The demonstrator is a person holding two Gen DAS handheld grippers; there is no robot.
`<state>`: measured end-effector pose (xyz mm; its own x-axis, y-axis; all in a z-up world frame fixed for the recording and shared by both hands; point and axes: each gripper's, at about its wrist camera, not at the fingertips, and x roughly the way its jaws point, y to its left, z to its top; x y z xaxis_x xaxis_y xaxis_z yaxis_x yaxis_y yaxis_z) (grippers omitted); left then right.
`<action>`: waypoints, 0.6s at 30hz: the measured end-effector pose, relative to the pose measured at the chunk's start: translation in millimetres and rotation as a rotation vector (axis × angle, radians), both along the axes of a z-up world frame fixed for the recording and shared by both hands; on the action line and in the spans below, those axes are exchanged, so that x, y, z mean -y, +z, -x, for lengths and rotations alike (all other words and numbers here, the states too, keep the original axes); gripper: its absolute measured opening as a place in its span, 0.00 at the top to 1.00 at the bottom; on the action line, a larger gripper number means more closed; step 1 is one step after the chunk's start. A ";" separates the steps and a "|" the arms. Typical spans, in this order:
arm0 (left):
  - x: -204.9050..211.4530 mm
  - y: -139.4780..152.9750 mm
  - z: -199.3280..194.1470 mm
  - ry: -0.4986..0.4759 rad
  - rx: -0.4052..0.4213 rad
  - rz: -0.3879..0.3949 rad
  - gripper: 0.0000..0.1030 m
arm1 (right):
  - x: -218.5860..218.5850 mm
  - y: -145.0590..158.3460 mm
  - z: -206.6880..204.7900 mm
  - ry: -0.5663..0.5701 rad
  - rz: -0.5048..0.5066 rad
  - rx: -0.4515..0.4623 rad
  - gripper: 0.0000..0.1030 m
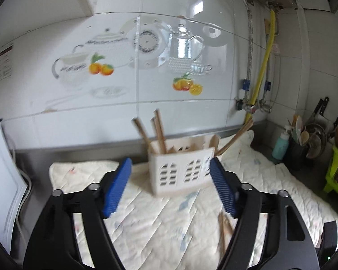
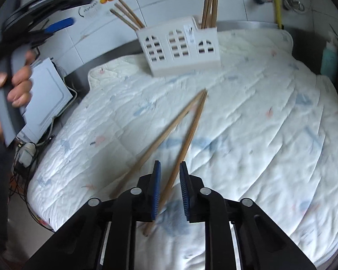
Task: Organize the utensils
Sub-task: 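Close the right tool on a chopstick while the left tool closes on the last one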
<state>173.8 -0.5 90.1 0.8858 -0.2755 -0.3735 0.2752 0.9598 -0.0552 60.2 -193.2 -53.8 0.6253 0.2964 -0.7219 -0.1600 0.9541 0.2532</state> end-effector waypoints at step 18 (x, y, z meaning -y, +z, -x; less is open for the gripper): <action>-27.2 -68.6 54.0 0.016 -0.091 0.022 0.05 | -18.3 -18.4 8.0 -0.127 0.060 -0.052 0.91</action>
<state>119.8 26.7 21.5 0.8530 -0.2705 -0.4464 0.2529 0.9623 -0.0999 52.1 -174.9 -72.2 0.6163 0.1725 -0.7684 -0.0254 0.9796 0.1995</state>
